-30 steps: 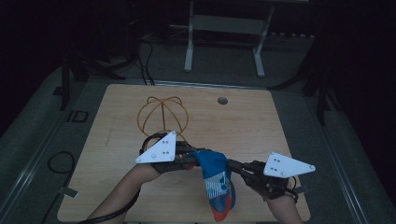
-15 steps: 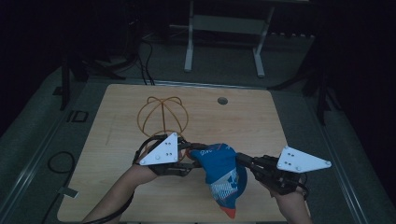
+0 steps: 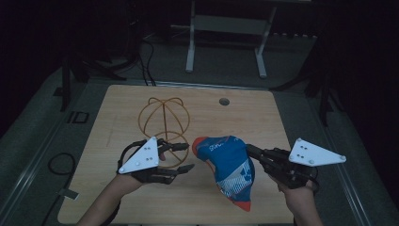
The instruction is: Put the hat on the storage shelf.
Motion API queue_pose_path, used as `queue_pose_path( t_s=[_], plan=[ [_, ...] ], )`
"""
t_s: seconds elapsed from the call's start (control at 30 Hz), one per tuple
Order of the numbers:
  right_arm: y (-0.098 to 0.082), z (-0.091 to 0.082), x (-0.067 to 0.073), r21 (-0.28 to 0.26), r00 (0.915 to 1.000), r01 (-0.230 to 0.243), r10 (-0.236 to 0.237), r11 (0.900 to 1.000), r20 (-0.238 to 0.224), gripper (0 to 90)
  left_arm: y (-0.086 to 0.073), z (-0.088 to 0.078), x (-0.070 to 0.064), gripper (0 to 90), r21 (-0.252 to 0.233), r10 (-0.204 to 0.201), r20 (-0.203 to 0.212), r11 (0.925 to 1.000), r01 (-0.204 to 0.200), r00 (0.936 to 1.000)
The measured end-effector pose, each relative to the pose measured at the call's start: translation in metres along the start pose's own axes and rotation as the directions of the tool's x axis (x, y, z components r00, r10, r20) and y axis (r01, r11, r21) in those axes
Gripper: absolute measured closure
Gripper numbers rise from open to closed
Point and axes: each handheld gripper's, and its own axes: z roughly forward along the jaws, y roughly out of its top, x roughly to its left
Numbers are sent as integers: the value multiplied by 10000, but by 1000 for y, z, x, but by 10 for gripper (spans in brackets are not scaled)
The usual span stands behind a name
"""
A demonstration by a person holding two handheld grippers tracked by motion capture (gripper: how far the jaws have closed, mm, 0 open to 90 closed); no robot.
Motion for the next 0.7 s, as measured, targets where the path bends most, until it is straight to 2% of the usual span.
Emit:
queue_pose_path(
  t_s=[0.1,0.27,0.3,0.37,0.43,0.5,0.57,0.7],
  plan=[
    [5,2,-3,-36,9999,73,-73,10000,120,900,-11,-11,0,365,-48,-454,-359,9990,452,9983],
    [15,10,-10,-114,9996,43,-40,9999,264,900,-31,-25,1,205,167,-1210,-968,9922,1232,9879],
    [18,12,-11,-140,9995,64,-60,9999,310,900,-35,-28,1,155,228,-1285,-1279,9909,1325,9834],
    [23,16,-13,-188,9990,166,-159,9997,414,900,-45,-33,0,120,151,-1358,-1675,9900,1403,9765],
    [28,20,-15,-269,9990,150,-139,9995,422,900,-54,-37,-2,39,300,-1451,-2086,9875,1546,9672],
    [34,25,-17,-311,9986,174,-158,9994,503,900,-65,-41,-4,28,340,-1749,-2311,9817,1876,9571],
    [40,31,-19,-336,9982,240,-221,9991,563,900,-75,-43,-7,22,480,-1751,-2583,9799,1937,9501],
    [51,47,-23,-312,9983,262,-245,9992,538,900,-95,-46,-13,15,528,-1900,-3125,9748,2167,9307]
  ],
)
